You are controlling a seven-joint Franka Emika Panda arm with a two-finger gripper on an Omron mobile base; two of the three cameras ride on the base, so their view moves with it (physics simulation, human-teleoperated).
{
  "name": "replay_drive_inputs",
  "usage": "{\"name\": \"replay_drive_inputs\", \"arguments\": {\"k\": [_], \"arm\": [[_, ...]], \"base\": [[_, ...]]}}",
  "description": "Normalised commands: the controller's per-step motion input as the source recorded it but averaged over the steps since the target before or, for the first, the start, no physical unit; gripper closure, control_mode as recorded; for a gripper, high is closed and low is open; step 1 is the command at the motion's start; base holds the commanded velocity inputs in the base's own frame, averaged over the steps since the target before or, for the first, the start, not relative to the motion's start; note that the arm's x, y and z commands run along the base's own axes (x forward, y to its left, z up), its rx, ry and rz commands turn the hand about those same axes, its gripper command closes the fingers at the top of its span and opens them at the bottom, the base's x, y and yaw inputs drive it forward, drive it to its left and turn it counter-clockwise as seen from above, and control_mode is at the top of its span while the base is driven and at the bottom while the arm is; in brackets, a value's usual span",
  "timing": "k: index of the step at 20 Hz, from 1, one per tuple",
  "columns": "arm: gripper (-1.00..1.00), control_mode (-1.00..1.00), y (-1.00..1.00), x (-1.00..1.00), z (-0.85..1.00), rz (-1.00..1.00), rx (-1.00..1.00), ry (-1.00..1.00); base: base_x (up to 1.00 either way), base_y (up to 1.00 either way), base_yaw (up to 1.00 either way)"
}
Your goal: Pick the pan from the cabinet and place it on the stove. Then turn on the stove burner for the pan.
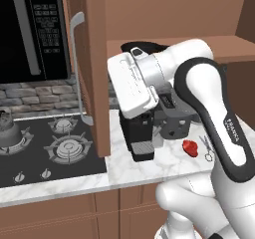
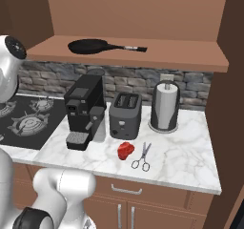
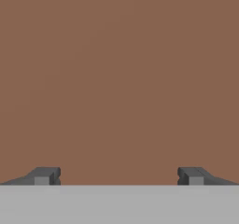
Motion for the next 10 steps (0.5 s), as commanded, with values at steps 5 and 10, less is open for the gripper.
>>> {"name": "replay_drive_inputs", "arguments": {"k": [5, 10], "arm": [[-1.00, -1.00, 0.02, 0.14, -0.05, 0.00, -0.05, 0.01], [-1.00, -1.00, -0.33, 0.41, 0.00, 0.00, 0.00, 0.00]], "base": [[0.00, 0.00, 0.00], [0.00, 0.00, 0.00]]}}
